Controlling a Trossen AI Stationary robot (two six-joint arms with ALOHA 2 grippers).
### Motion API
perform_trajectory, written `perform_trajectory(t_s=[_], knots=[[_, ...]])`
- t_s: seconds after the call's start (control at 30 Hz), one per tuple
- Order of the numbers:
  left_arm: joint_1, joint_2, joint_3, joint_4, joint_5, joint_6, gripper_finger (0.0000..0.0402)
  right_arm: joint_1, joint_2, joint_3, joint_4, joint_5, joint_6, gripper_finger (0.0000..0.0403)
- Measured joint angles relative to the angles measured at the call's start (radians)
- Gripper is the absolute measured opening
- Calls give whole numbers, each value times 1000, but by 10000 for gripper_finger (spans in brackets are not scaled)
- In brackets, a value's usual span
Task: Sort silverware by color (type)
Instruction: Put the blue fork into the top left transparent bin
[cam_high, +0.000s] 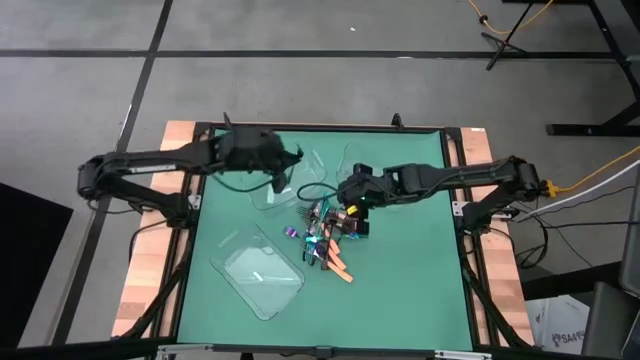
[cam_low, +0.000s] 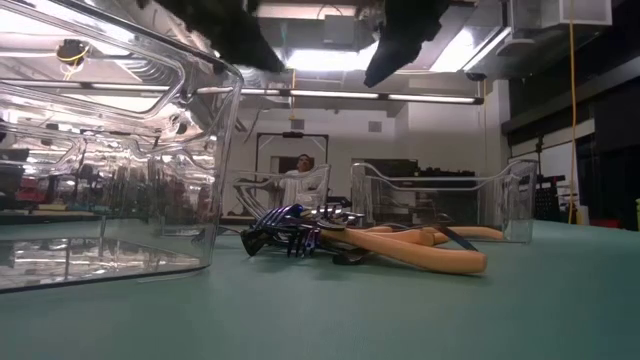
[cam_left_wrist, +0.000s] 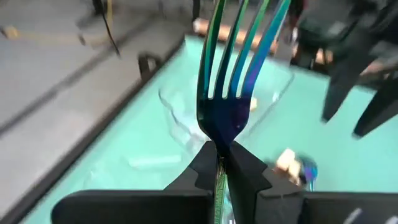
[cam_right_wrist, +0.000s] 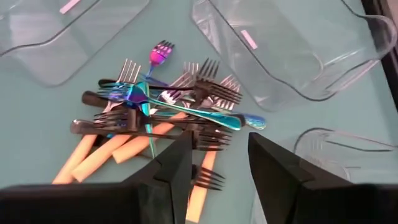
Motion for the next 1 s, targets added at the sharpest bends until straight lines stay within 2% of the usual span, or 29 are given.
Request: perform_trajectory(t_s=[0.17,0.37,0.53,1.0], knots=[[80,140,68,-95,114,0,12,0,0,-22,-3,-11,0,145],[157,250,85,-204,205,-31,12,0,2,-53,-7,-11,0,145],[199,318,85,-273,210,-34,12,0,2,-68,-6,-12,-1,145],[221,476,85,-291,212,-16,12,0,2,-68,44,-12,-1,145]])
